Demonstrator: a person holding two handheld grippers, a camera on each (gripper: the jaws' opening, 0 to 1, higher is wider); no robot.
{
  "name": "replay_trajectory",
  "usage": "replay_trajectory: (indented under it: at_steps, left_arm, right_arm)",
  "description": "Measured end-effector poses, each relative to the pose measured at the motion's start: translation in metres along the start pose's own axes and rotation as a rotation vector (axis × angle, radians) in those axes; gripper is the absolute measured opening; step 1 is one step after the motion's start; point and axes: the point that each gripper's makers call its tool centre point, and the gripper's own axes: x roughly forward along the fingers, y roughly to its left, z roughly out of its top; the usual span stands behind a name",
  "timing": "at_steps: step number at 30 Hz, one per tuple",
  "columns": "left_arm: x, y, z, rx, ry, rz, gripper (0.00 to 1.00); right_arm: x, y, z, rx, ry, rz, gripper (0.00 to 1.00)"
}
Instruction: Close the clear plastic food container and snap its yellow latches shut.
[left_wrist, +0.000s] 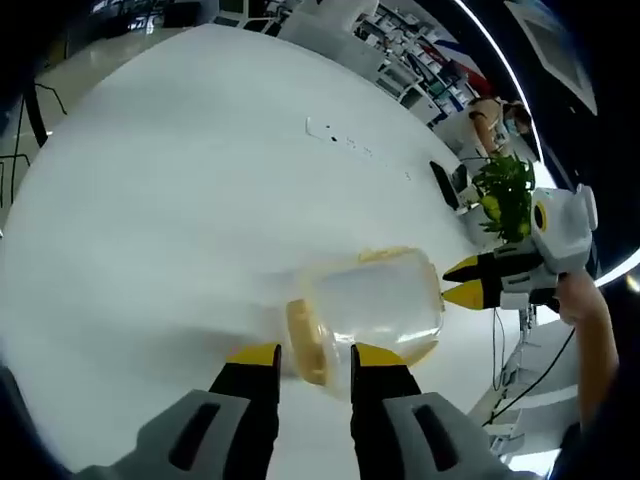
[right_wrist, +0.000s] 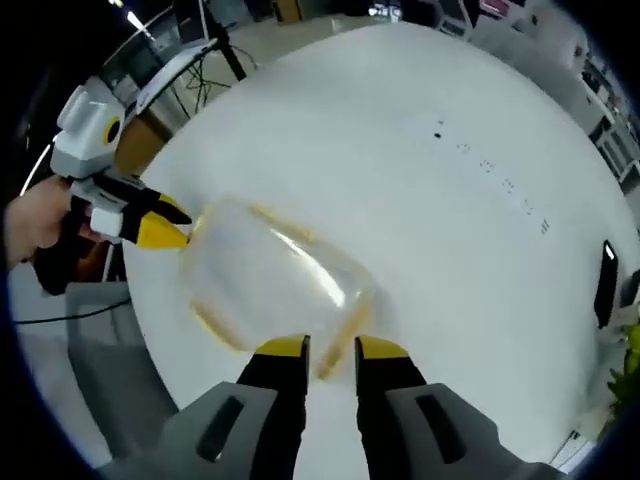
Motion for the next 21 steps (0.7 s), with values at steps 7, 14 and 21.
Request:
replay_trajectory:
  at_steps: [7,14,21]
  left_arm:
    - [0.0,-0.003,0.003,-0.086,0.008,-0.027,0.14]
    - [0.005,-0.007,-0.01,-0.123,0.09,-0.057,0.13]
    - [0.011,-0.005,-0.01,-0.133,0.101,-0.045,0.13]
  right_arm:
    - [0.003,-0.004,-0.002,0.024,0.014,0.003,0.14]
    - [0.008,-0.008,-0.005,0.082,0.03,0.016,0.14]
    - [0.01,-0.012,-0.002,0.178,0.017,0.051,0.1]
